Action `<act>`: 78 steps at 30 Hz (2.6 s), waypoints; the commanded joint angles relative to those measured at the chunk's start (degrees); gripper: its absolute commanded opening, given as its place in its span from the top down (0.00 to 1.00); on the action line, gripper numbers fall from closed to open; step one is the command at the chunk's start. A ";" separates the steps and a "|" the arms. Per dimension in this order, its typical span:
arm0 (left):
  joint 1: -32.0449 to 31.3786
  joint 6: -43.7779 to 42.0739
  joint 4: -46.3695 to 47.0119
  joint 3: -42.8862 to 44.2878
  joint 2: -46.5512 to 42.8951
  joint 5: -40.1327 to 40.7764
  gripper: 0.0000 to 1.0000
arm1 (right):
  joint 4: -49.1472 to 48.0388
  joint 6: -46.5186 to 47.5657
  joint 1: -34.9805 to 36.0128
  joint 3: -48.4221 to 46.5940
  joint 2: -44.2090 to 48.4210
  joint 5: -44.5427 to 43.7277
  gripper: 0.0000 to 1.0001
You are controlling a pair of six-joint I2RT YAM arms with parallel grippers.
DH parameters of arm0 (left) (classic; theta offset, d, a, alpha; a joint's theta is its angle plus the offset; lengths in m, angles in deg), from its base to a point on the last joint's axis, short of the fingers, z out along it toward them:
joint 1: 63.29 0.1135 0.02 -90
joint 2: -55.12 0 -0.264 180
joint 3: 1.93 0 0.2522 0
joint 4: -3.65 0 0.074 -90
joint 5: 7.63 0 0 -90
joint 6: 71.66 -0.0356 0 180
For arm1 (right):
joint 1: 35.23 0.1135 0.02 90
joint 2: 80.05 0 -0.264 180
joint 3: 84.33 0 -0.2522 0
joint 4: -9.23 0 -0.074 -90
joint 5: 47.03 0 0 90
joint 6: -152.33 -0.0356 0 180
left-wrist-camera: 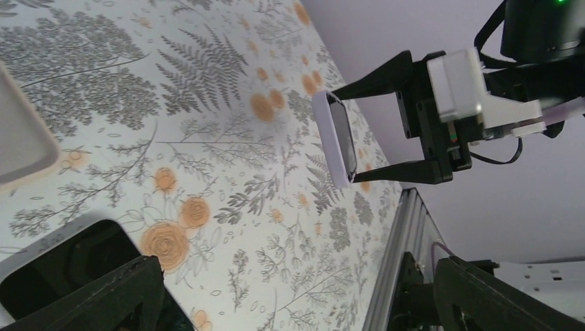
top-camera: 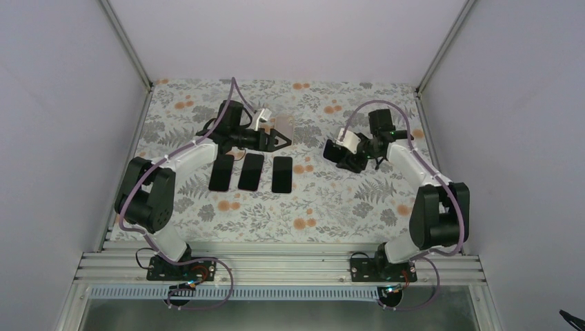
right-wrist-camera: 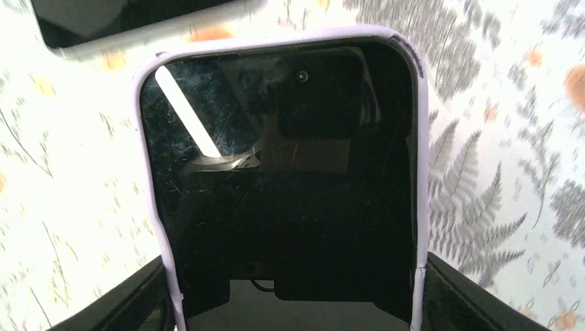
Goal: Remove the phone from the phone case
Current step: Pick up the phone at the center of the board, then adjust the phone.
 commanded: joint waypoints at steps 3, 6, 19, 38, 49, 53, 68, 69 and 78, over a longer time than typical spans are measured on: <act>-0.02 3.11 5.98 -0.86 -1.54 -7.09 0.08 | -7.20 -13.61 6.28 -2.65 5.92 5.76 0.49; -0.33 4.47 7.90 -1.23 -1.79 -8.61 0.14 | -9.05 -17.15 9.64 -2.79 6.69 4.42 0.49; -2.48 3.93 8.35 -1.33 -3.04 -8.71 0.31 | -14.88 -27.72 18.33 -4.03 7.32 -2.28 0.49; -2.57 3.30 7.68 -0.96 -2.51 -7.26 0.60 | -17.40 -32.16 24.65 -4.14 8.72 -7.74 0.49; -2.57 -0.69 4.75 0.87 -4.07 -7.74 0.97 | -12.34 -32.50 24.88 -4.79 9.94 -4.17 0.16; -2.57 -4.81 2.63 0.96 -5.56 -9.21 0.98 | -9.00 -31.82 24.12 -3.27 13.60 -0.10 0.00; -5.67 -23.07 -10.68 3.89 -8.91 -17.07 0.98 | 9.98 -21.43 16.20 -6.34 12.07 16.23 0.06; -6.34 -24.59 -11.78 4.22 -9.01 -16.59 0.98 | 11.21 -21.19 16.12 -7.06 11.54 16.93 0.08; -11.33 -32.65 -19.54 7.98 -7.00 -12.70 0.98 | 21.53 -17.07 16.11 -11.33 5.34 24.50 0.44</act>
